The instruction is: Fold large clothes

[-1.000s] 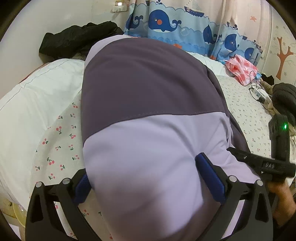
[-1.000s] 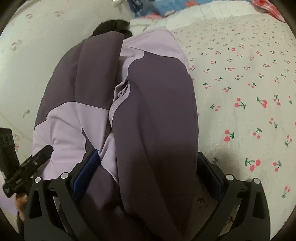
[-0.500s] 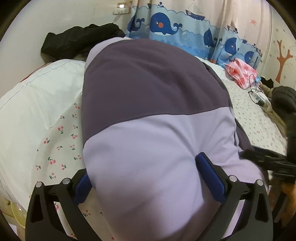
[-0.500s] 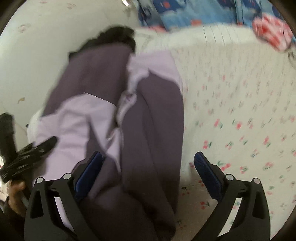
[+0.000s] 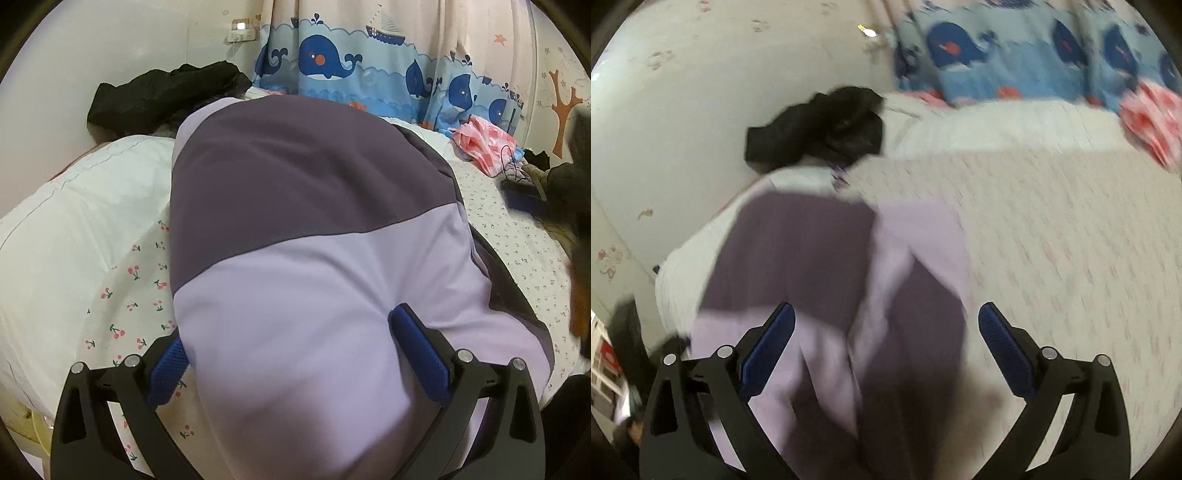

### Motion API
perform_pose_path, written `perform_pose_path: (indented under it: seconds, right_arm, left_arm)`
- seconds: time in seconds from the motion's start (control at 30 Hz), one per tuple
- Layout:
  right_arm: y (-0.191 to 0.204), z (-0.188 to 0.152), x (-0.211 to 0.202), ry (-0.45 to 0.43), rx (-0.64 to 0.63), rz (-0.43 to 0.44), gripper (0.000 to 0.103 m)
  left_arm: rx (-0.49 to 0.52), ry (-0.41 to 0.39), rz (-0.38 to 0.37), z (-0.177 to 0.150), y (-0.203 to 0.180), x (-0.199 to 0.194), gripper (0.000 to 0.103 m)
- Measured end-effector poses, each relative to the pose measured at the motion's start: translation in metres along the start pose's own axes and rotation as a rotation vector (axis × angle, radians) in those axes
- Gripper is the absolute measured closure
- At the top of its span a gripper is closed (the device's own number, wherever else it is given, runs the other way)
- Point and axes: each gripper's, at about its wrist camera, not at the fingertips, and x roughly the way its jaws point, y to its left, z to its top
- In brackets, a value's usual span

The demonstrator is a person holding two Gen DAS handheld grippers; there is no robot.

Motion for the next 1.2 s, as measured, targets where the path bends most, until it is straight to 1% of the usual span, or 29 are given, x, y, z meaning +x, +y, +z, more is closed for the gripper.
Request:
perform_pose_path:
  seconds: [0.03,0.07,0.1,0.13,0.17,0.2,0.23,0.27,0.4,0.47,0.53,0.6,0.63,0.67,0.7,0.73,0.77,0.8,0.83,0.87,0.93,1.0,1.03,1.07,1.1,1.13,1.17,1.2]
  right_arm:
    - [0.001,0.012,0.015,-0.003,0.001,0.006,0.007]
    - [0.0,0.017,0.032,0.005,0.0,-0.018,0.007]
    - [-0.002,0.015,0.051,0.031,-0.001,-0.044,0.007]
    - [-0.008,0.007,0.081,0.085,0.007,-0.055,0.007]
    - [-0.012,-0.005,0.102,0.125,0.025,-0.041,0.006]
    - [-0.023,-0.017,0.118,0.135,0.061,-0.009,0.006]
    - [-0.033,-0.019,0.12,0.137,0.105,0.018,0.006]
    - [-0.036,-0.016,0.119,0.142,0.116,0.022,0.006]
    - [-0.035,-0.007,0.11,0.189,0.108,0.014,0.006]
    - [-0.024,-0.001,0.08,0.157,0.083,-0.009,0.006]
    - [-0.003,-0.007,0.039,0.082,0.022,0.005,0.006]
    - [0.015,-0.024,0.005,0.021,-0.048,0.0,0.006]
    - [0.022,-0.04,-0.007,0.021,-0.074,-0.021,0.006]
    - [0.026,-0.057,-0.005,0.067,-0.088,-0.049,0.006]
    - [0.026,-0.068,0.004,0.112,-0.094,-0.082,0.006]
    - [0.024,-0.086,0.02,0.175,-0.092,-0.094,0.006]
    - [0.017,-0.093,0.029,0.177,-0.057,-0.061,0.006]
    - [0.006,-0.093,0.032,0.199,0.013,-0.019,0.006]
    - [0.002,-0.089,0.029,0.226,0.058,-0.003,0.006]
    - [0.001,-0.082,0.022,0.236,0.091,0.002,0.006]
    - [0.012,-0.077,-0.001,0.201,0.046,-0.015,0.006]
    - [0.021,-0.085,-0.017,0.18,0.004,-0.045,0.006]
    - [0.019,-0.097,-0.018,0.202,0.018,-0.043,0.006]
    - [0.016,-0.109,-0.013,0.247,0.039,-0.028,0.006]
    - [0.013,-0.118,-0.005,0.3,0.066,0.005,0.006]
    - [0.004,-0.124,0.004,0.322,0.123,0.051,0.006]
    - [-0.004,-0.13,0.007,0.33,0.166,0.086,0.006]
    - [-0.008,-0.134,0.007,0.34,0.2,0.114,0.006]
  left_arm:
    - [0.0,-0.001,0.0,0.0,0.0,0.0,0.005]
    - [-0.001,-0.003,0.0,-0.001,0.001,-0.001,0.005]
    - [0.001,-0.005,0.0,-0.001,0.001,-0.001,0.005]
    - [0.002,-0.008,-0.004,-0.002,0.001,-0.001,0.005]
    - [0.003,-0.011,-0.017,-0.001,0.0,-0.001,0.005]
    - [0.014,-0.018,-0.03,0.0,-0.002,-0.003,0.005]
    - [0.033,-0.02,-0.019,-0.001,-0.005,-0.002,0.005]
    - [0.045,-0.02,-0.004,-0.002,-0.008,-0.001,0.005]
    - [0.041,-0.024,0.004,-0.002,-0.006,-0.003,0.005]
    - [0.037,-0.038,0.015,-0.003,-0.003,-0.004,0.005]
    - [0.03,-0.053,0.024,-0.004,0.0,-0.006,0.005]
    - [0.027,-0.062,0.027,-0.004,0.002,-0.007,0.005]
    - [0.027,-0.064,0.03,-0.004,0.003,-0.007,0.005]
    - [0.027,-0.064,0.036,-0.004,0.002,-0.008,0.005]
    - [0.029,-0.064,0.048,-0.003,0.0,-0.011,0.005]
    - [0.035,-0.056,0.053,-0.002,-0.002,-0.013,0.005]
    - [0.049,-0.033,0.062,-0.001,-0.006,-0.014,0.005]
    - [0.073,-0.01,0.09,0.001,-0.015,-0.017,0.005]
    - [0.088,0.003,0.108,0.002,-0.021,-0.022,0.005]
    - [0.107,0.014,0.112,0.002,-0.03,-0.032,0.005]
    - [0.135,0.017,0.086,0.001,-0.044,-0.05,0.005]
    - [0.139,0.023,0.097,-0.001,-0.054,-0.064,0.005]
    - [0.125,0.034,0.084,-0.002,-0.057,-0.068,0.005]
    - [0.104,0.046,0.069,-0.004,-0.058,-0.071,0.005]
    - [0.053,0.068,0.039,-0.006,-0.056,-0.072,0.005]
    - [-0.004,0.096,0.006,-0.007,-0.052,-0.07,0.005]
    - [-0.081,0.148,-0.039,-0.009,-0.046,-0.065,0.005]
    - [-0.13,0.181,-0.039,-0.012,-0.042,-0.062,0.005]
